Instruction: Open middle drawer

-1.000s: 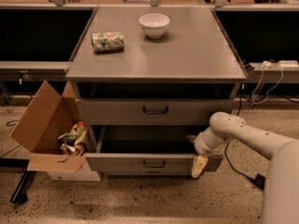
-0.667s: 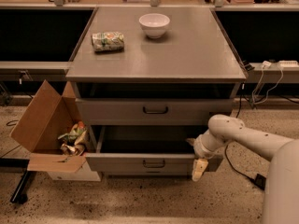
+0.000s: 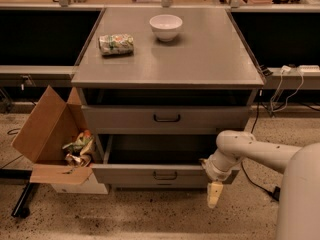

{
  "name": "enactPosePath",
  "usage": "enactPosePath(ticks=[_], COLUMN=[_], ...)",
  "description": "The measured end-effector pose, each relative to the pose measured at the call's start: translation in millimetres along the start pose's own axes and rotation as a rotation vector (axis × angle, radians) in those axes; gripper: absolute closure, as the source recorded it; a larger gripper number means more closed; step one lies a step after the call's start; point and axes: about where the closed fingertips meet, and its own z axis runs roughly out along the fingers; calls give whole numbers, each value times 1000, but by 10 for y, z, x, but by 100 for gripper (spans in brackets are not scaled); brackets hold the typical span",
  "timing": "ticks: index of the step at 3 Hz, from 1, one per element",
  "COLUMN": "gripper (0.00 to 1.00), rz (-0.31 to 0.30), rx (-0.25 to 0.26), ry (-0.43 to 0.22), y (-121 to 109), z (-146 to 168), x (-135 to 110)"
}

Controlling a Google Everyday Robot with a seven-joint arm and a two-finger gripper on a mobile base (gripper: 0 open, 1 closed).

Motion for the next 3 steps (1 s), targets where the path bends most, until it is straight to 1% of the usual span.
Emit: enactPosePath(ticks=[1,3], gripper=[19,66], rz=[0,-2], rx=[0,4], ry=[0,0], y=[-1,-21], z=[-48,-110], x=[-15,-33])
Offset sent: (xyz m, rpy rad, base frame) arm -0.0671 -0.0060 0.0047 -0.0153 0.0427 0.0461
